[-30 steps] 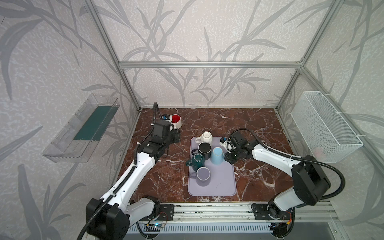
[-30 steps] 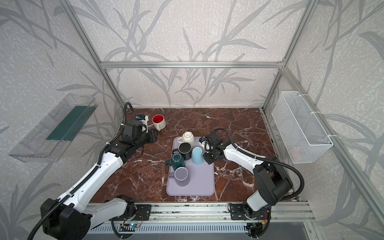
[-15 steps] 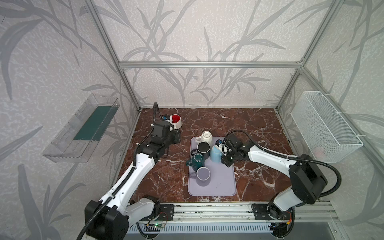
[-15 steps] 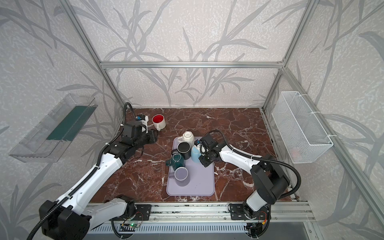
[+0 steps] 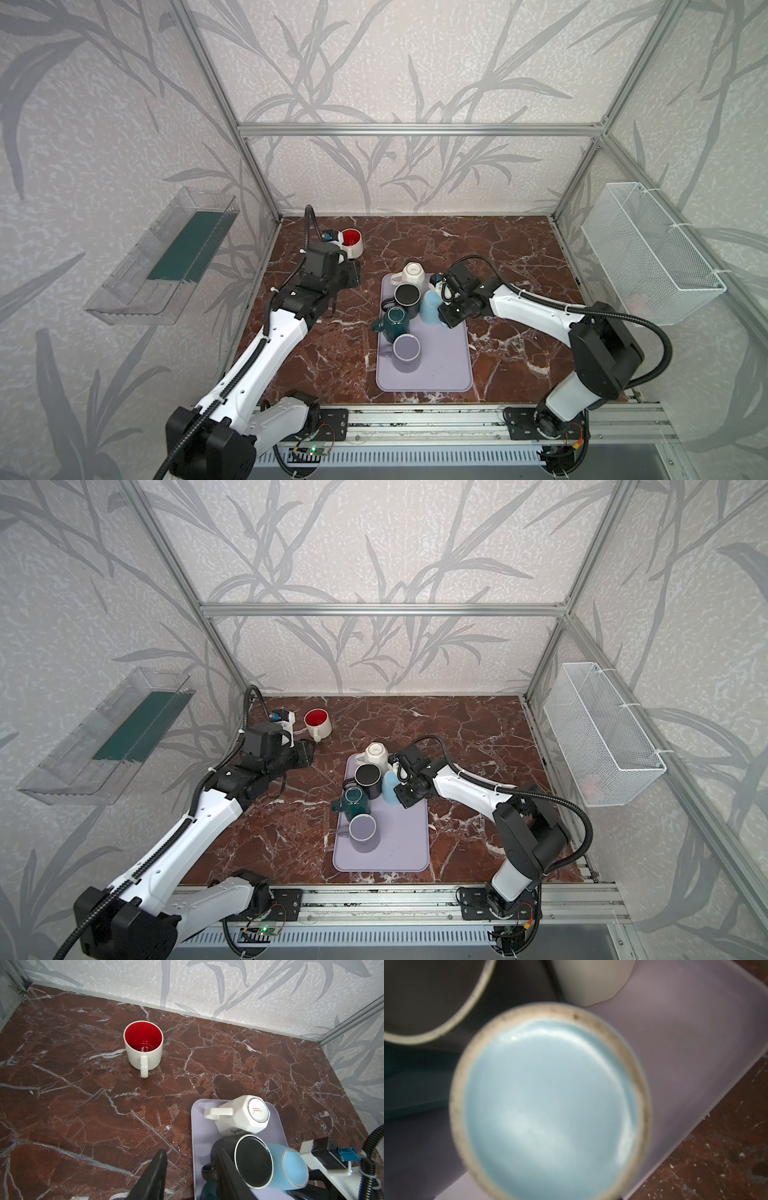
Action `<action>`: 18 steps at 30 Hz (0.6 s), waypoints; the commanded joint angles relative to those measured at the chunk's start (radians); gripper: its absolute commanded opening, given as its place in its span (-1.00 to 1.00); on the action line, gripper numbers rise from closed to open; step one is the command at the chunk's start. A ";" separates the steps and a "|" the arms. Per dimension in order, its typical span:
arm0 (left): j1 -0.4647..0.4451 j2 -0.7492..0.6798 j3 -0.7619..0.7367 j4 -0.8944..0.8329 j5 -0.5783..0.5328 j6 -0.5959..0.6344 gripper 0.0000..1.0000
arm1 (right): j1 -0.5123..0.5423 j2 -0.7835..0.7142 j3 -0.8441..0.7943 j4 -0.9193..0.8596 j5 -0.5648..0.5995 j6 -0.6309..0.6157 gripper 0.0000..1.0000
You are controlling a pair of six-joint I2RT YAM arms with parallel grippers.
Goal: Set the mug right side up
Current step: 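Close the right gripper on the light blue mug's base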
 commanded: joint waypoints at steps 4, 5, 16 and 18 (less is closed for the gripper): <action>-0.005 -0.020 0.001 -0.018 -0.015 -0.020 -0.16 | 0.008 0.023 0.024 -0.033 0.040 0.024 -0.54; -0.005 -0.020 0.001 -0.019 -0.014 -0.021 -0.16 | 0.008 0.026 0.027 -0.038 0.044 0.027 -0.57; -0.013 -0.033 -0.010 -0.019 0.005 -0.061 -0.15 | 0.004 0.025 0.086 -0.084 0.013 0.038 -1.00; -0.017 -0.043 -0.018 -0.008 0.015 -0.076 -0.15 | 0.000 0.010 0.095 -0.088 -0.007 0.040 -1.00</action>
